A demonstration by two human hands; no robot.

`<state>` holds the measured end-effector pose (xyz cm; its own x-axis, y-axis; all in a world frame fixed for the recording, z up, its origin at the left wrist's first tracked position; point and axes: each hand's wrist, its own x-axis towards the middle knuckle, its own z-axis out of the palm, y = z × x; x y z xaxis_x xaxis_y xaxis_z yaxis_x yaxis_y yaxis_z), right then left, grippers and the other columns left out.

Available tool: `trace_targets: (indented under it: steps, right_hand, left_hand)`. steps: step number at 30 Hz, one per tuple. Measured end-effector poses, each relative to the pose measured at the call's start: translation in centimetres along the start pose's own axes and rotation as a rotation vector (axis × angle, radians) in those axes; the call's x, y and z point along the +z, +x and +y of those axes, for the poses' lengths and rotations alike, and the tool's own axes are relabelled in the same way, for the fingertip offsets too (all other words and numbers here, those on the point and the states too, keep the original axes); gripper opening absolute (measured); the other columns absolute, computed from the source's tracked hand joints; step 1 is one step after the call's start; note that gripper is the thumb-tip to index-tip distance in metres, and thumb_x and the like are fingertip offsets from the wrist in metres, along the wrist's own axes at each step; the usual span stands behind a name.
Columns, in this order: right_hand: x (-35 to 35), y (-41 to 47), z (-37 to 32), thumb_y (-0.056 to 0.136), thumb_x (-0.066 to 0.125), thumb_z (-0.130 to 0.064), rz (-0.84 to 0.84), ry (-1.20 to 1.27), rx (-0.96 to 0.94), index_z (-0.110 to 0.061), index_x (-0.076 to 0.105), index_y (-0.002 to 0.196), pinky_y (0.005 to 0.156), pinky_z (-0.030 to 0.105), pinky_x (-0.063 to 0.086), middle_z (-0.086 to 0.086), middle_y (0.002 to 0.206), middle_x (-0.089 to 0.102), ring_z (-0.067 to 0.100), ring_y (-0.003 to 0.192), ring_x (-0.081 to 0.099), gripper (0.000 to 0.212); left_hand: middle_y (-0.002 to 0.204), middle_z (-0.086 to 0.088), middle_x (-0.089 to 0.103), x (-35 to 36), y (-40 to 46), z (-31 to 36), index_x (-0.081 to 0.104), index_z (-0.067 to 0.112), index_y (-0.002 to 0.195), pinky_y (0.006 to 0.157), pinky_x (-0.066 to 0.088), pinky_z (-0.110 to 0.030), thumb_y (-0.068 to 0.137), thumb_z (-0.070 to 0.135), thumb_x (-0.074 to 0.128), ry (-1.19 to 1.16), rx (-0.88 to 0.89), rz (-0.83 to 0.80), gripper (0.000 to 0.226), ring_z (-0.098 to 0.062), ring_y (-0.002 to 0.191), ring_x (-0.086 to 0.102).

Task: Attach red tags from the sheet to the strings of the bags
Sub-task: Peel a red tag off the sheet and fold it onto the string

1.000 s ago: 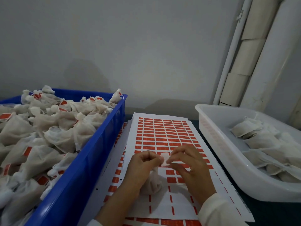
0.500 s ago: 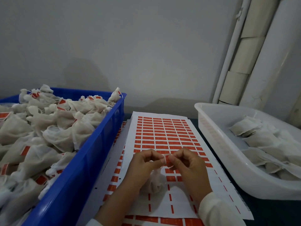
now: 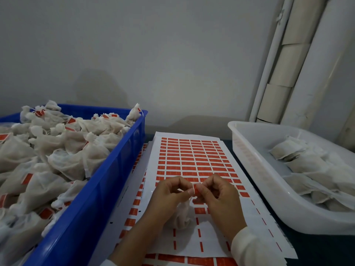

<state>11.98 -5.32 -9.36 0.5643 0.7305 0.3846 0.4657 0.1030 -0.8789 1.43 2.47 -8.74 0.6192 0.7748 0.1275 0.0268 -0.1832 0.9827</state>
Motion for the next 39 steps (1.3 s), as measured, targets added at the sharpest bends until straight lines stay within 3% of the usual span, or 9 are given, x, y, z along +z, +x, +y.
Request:
trace_targets:
  steps: [8,15,19,21,23,28,31,36,39]
  right_hand:
    - [-0.2,0.1,0.2,0.085,0.061,-0.019,0.009,0.012,0.01,-0.017,0.056,0.075,0.059,0.011,0.052,-0.004,0.073,0.065,0.003,0.067,0.066,0.011]
    - [-0.1,0.2,0.5,0.084,0.06,-0.037,0.001,-0.231,-0.006,-0.03,0.049,0.074,0.064,0.008,0.047,-0.014,0.073,0.059,0.007,0.067,0.061,0.016]
    - [0.4,-0.1,0.5,0.08,0.039,-0.06,0.01,-0.48,-0.043,-0.038,0.039,0.091,0.07,0.004,0.039,-0.025,0.088,0.049,0.002,0.08,0.059,0.024]
    - [0.7,-0.2,0.4,0.071,0.032,-0.068,-0.005,-0.516,-0.015,-0.041,0.03,0.109,0.08,0.013,0.045,-0.027,0.1,0.04,0.004,0.096,0.059,0.047]
    - [0.5,0.1,0.4,0.067,0.032,-0.07,-0.025,-0.488,0.036,-0.041,0.027,0.109,0.084,0.019,0.047,-0.027,0.103,0.04,0.004,0.097,0.058,0.051]
    - [0.5,0.4,1.0,0.085,0.048,-0.046,-0.098,-0.093,0.114,-0.026,0.052,0.076,0.072,0.014,0.053,-0.011,0.074,0.06,0.01,0.071,0.06,0.023]
    - [0.5,0.5,1.3,0.09,0.055,-0.025,-0.092,0.003,0.088,-0.019,0.056,0.068,0.061,0.007,0.047,-0.009,0.064,0.06,0.008,0.067,0.061,0.023]
    - [0.8,0.6,1.9,0.089,0.057,-0.022,-0.061,0.016,0.055,-0.019,0.058,0.068,0.061,0.009,0.049,-0.007,0.064,0.063,0.009,0.07,0.063,0.022]
    - [1.0,0.4,2.1,0.091,0.053,-0.027,-0.098,0.077,0.094,-0.016,0.061,0.073,0.064,0.013,0.051,-0.005,0.066,0.063,0.014,0.067,0.062,0.022]
  left_hand:
    - [0.081,0.007,0.07,0.3,-0.1,-0.1,0.068,0.018,0.077,0.065,0.048,-0.007,0.085,0.02,0.062,-0.042,-0.002,-0.027,0.011,-0.006,0.081,0.065]
    - [0.071,0.012,0.069,0.5,0.2,-1.0,0.069,0.022,0.07,0.061,0.046,-0.007,0.081,0.015,0.068,0.067,0.031,0.044,0.013,0.0,0.074,0.065]
    - [0.074,0.011,0.068,0.8,0.4,-1.3,0.068,0.023,0.069,0.063,0.044,-0.007,0.082,0.015,0.068,0.066,0.017,0.107,0.015,-0.007,0.075,0.065]
    - [0.078,0.01,0.069,0.6,0.5,-1.3,0.067,0.023,0.069,0.062,0.043,-0.007,0.082,0.012,0.067,0.045,0.008,0.126,0.016,-0.007,0.079,0.065]
    - [0.08,0.008,0.069,0.4,0.6,-1.4,0.067,0.02,0.071,0.063,0.043,-0.008,0.083,0.012,0.066,0.041,0.001,0.124,0.014,-0.009,0.081,0.064]
    - [0.082,0.006,0.07,0.4,0.7,-1.5,0.067,0.017,0.074,0.068,0.044,-0.012,0.083,0.016,0.067,0.054,-0.017,0.093,0.009,-0.011,0.084,0.064]
    - [0.082,0.005,0.07,0.3,0.7,-1.6,0.066,0.018,0.073,0.068,0.044,-0.01,0.083,0.014,0.066,0.058,-0.021,0.077,0.011,-0.011,0.083,0.064]
    - [0.081,0.005,0.069,0.3,0.8,-1.6,0.066,0.018,0.072,0.068,0.045,-0.011,0.083,0.014,0.066,0.063,-0.037,0.059,0.012,-0.012,0.083,0.064]
    - [0.083,0.006,0.068,0.0,0.6,-1.6,0.064,0.019,0.075,0.079,0.052,-0.02,0.082,0.017,0.068,0.088,-0.036,0.05,0.008,-0.012,0.085,0.063]
